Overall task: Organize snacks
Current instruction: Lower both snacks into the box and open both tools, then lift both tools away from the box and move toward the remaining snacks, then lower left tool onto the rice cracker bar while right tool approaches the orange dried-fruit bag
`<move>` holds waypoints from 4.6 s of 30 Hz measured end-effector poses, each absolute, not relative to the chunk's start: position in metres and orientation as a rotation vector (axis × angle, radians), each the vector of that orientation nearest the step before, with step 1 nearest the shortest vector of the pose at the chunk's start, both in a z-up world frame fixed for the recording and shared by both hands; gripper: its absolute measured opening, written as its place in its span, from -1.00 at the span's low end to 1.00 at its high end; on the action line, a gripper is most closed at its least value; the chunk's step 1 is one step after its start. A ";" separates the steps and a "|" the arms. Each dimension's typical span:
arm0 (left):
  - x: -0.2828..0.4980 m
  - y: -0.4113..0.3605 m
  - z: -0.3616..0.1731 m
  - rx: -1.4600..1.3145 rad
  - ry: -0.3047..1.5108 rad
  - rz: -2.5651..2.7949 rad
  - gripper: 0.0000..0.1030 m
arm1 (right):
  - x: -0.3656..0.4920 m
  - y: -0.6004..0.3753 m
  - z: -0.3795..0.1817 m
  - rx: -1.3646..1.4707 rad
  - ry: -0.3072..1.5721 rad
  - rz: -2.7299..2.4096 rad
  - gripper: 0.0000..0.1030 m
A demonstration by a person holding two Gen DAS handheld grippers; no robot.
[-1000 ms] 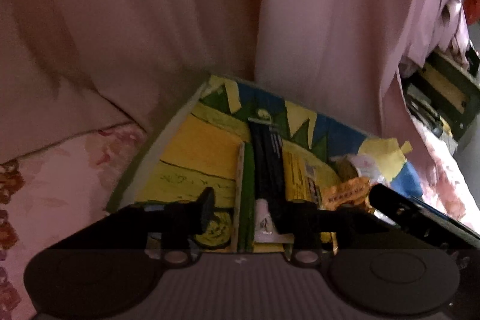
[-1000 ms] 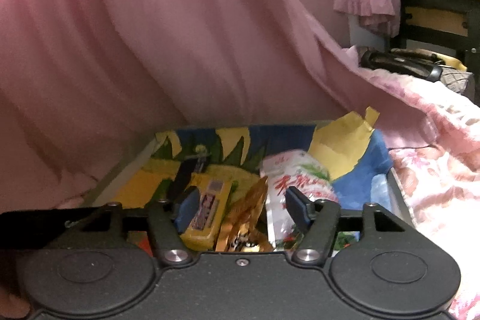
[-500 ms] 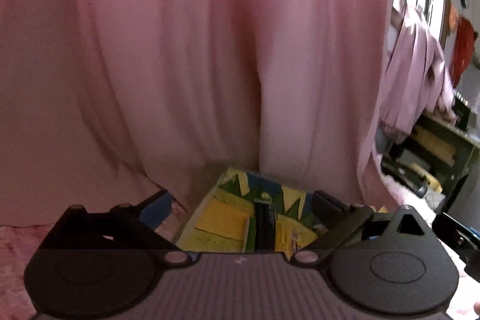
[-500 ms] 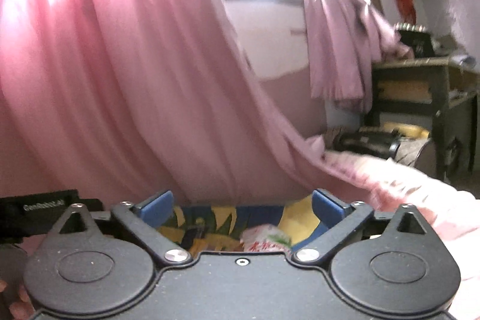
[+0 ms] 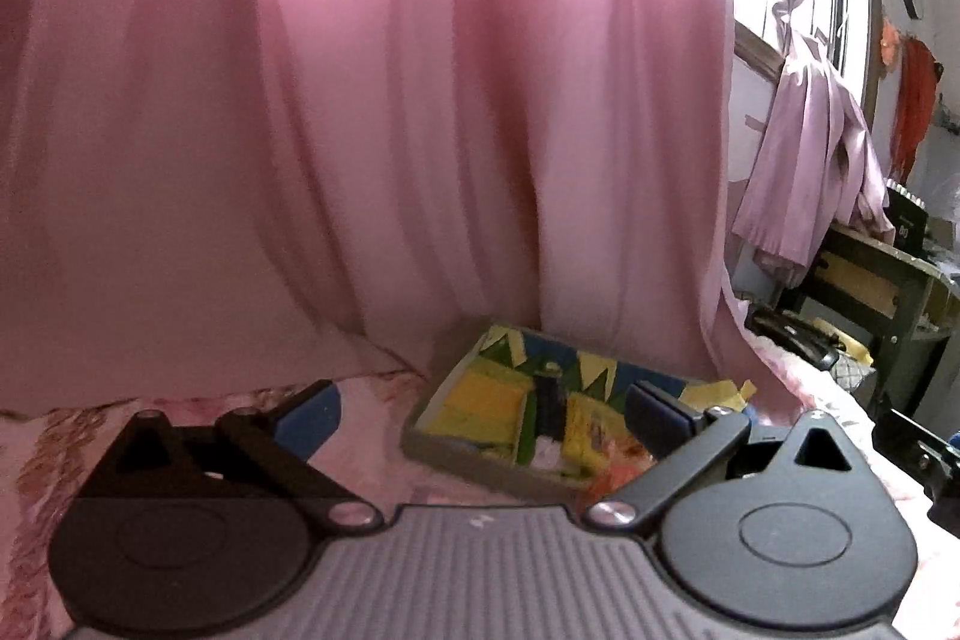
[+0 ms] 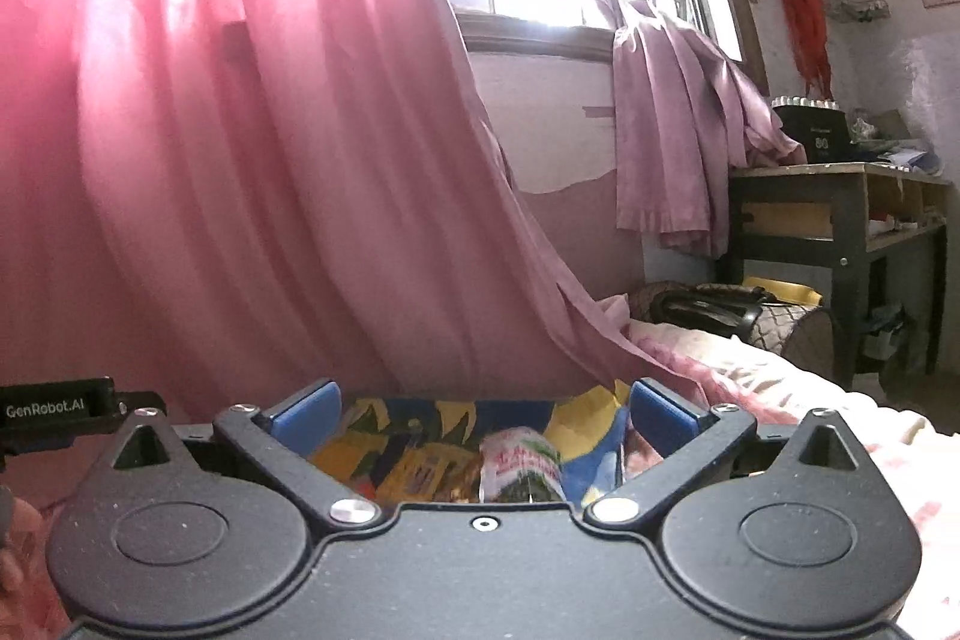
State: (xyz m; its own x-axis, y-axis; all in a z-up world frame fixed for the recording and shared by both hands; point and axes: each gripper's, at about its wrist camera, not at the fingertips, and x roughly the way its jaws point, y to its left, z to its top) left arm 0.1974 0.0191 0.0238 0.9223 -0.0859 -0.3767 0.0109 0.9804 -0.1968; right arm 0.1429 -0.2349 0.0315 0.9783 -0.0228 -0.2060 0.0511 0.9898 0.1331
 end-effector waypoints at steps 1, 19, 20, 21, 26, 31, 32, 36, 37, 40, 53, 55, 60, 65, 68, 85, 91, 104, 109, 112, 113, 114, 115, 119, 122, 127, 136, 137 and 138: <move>0.190 0.020 0.023 -0.193 0.396 -0.050 0.99 | 0.135 -0.234 0.031 0.135 0.213 -0.036 0.99; 0.102 0.025 0.007 -0.127 0.548 -0.006 0.99 | 0.061 -0.218 0.009 0.151 0.397 -0.039 0.99; 0.101 0.026 0.005 -0.121 0.564 -0.001 0.99 | 0.060 -0.216 0.007 0.154 0.414 -0.037 0.99; 0.099 0.026 0.003 -0.117 0.578 0.003 0.99 | 0.059 -0.215 0.005 0.156 0.425 -0.035 0.99; 0.096 0.028 -0.004 -0.113 0.639 0.024 0.99 | 0.060 -0.209 -0.003 0.144 0.492 -0.034 0.99; 0.100 0.031 -0.010 -0.108 0.699 0.053 0.99 | 0.067 -0.205 -0.013 0.135 0.556 -0.035 0.99; 0.101 0.031 -0.011 -0.108 0.710 0.059 0.99 | 0.068 -0.204 -0.014 0.137 0.563 -0.034 0.99; 0.103 0.032 -0.014 -0.107 0.739 0.069 0.99 | 0.069 -0.203 -0.018 0.137 0.586 -0.035 0.99; 0.103 0.033 -0.015 -0.106 0.745 0.070 0.99 | 0.070 -0.202 -0.018 0.136 0.593 -0.035 0.99; 0.106 0.033 -0.017 -0.106 0.776 0.072 0.99 | 0.073 -0.200 -0.021 0.138 0.616 -0.032 0.99; 0.121 0.035 -0.029 -0.107 0.885 0.055 0.99 | 0.090 -0.195 -0.032 0.128 0.719 0.004 0.99; 0.125 0.033 -0.031 -0.091 0.906 0.034 0.99 | 0.096 -0.198 -0.033 0.157 0.742 0.020 0.99; 0.136 0.024 -0.034 -0.023 0.933 -0.015 0.99 | 0.111 -0.204 -0.033 0.187 0.767 0.034 0.99; 0.152 0.020 -0.033 0.055 0.921 -0.045 0.99 | 0.127 -0.205 -0.030 0.160 0.761 0.041 0.99; 0.164 0.020 -0.032 0.081 0.923 -0.063 0.99 | 0.136 -0.206 -0.029 0.150 0.754 0.046 0.99; 0.235 0.027 -0.046 0.190 0.865 -0.074 0.99 | 0.201 -0.203 -0.046 0.127 0.731 0.039 0.99; 0.254 0.033 -0.057 0.181 0.860 -0.052 0.99 | 0.222 -0.197 -0.056 0.126 0.737 0.043 0.99; 0.290 0.053 -0.079 0.016 0.902 -0.088 0.99 | 0.260 -0.182 -0.081 0.125 0.730 0.120 0.99; 0.299 0.054 -0.082 -0.038 0.896 -0.123 0.99 | 0.272 -0.177 -0.090 0.112 0.716 0.141 0.99; 0.304 0.052 -0.083 -0.062 0.890 -0.143 0.99 | 0.279 -0.174 -0.095 0.101 0.703 0.151 0.98; 0.305 0.052 -0.083 -0.070 0.887 -0.152 0.99 | 0.282 -0.173 -0.096 0.097 0.698 0.152 0.98; 0.307 0.051 -0.084 -0.077 0.888 -0.160 0.99 | 0.285 -0.171 -0.098 0.093 0.696 0.153 0.98; 0.309 0.050 -0.085 -0.086 0.897 -0.164 0.99 | 0.287 -0.170 -0.099 0.086 0.695 0.151 0.98; 0.315 0.050 -0.091 -0.143 0.923 -0.183 0.99 | 0.292 -0.163 -0.103 0.044 0.690 0.147 0.98; 0.319 0.047 -0.095 -0.129 0.917 -0.185 0.99 | 0.295 -0.159 -0.105 0.010 0.680 0.152 0.98; 0.324 0.040 -0.097 -0.105 0.914 -0.206 0.99 | 0.299 -0.155 -0.109 -0.024 0.668 0.153 0.98; 0.328 0.031 -0.102 -0.035 0.924 -0.208 0.99 | 0.307 -0.144 -0.117 -0.076 0.659 0.186 0.92; 0.328 0.031 -0.102 -0.031 0.923 -0.208 0.98 | 0.307 -0.143 -0.118 -0.082 0.660 0.188 0.92; 0.328 0.031 -0.102 -0.034 0.920 -0.208 0.98 | 0.308 -0.142 -0.120 -0.086 0.661 0.190 0.92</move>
State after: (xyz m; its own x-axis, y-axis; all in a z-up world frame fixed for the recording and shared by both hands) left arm 0.3281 0.0313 -0.1022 0.5872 -0.1932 -0.7860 0.1645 0.9793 -0.1178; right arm 0.3078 -0.1418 -0.1196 0.7727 0.1475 -0.6174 -0.2020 0.9792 -0.0189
